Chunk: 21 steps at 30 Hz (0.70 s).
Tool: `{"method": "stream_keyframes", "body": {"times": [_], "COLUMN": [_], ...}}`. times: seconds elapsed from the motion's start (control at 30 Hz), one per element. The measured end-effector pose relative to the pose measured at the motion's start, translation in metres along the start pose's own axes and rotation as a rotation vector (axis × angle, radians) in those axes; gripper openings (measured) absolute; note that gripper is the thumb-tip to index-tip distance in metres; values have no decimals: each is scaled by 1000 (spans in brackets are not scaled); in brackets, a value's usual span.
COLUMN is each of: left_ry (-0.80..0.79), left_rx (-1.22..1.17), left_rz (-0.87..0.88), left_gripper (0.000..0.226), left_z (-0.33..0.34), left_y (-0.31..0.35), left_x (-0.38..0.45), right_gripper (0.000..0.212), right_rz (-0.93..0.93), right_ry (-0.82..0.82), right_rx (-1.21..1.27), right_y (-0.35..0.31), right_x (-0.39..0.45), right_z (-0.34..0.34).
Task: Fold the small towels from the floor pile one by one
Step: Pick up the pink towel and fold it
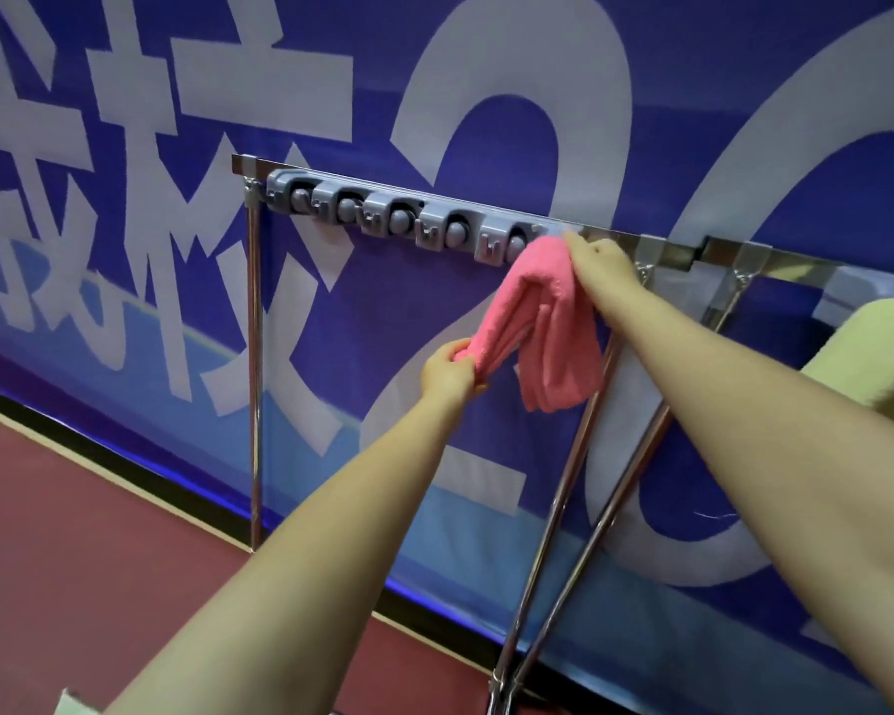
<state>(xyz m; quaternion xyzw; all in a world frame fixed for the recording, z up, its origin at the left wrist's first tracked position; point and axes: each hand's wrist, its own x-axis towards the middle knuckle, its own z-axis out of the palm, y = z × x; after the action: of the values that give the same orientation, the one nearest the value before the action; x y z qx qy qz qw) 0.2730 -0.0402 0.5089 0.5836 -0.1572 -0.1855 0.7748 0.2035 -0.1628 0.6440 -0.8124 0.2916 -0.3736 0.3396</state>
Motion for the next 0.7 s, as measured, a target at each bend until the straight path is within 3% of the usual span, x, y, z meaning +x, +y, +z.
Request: {"method": "stream_keyframes", "body": {"times": [0.1,0.23,0.33,0.5,0.63,0.7], "left_ry": [-13,-79,-130,-48,-65,-88], "left_rx": [-25,49,79,71,160,216], "left_rz": [-44,-82,-115,-113,-101,-77], "left_gripper": [26,28,30,30,38,24], "left_z": [7,1,-5,-12,-13,-9], "left_y": [3,13,19,20,20,28], "left_x": [-7,-16,-24,-34,-36,-40], "right_gripper": [30,23,23,34,22,19], "right_rz": [161,169,157,77,91,78], "right_ry": [-154,-217,-151,-29,10,50], "right_rx": [341,414,354,302,372,363], "right_y": [19,24,18,12,9,8], "right_x": [-12,-21,-20,-13,-12,-12], "right_z": [0,-5,-9,-4,2,1]}}
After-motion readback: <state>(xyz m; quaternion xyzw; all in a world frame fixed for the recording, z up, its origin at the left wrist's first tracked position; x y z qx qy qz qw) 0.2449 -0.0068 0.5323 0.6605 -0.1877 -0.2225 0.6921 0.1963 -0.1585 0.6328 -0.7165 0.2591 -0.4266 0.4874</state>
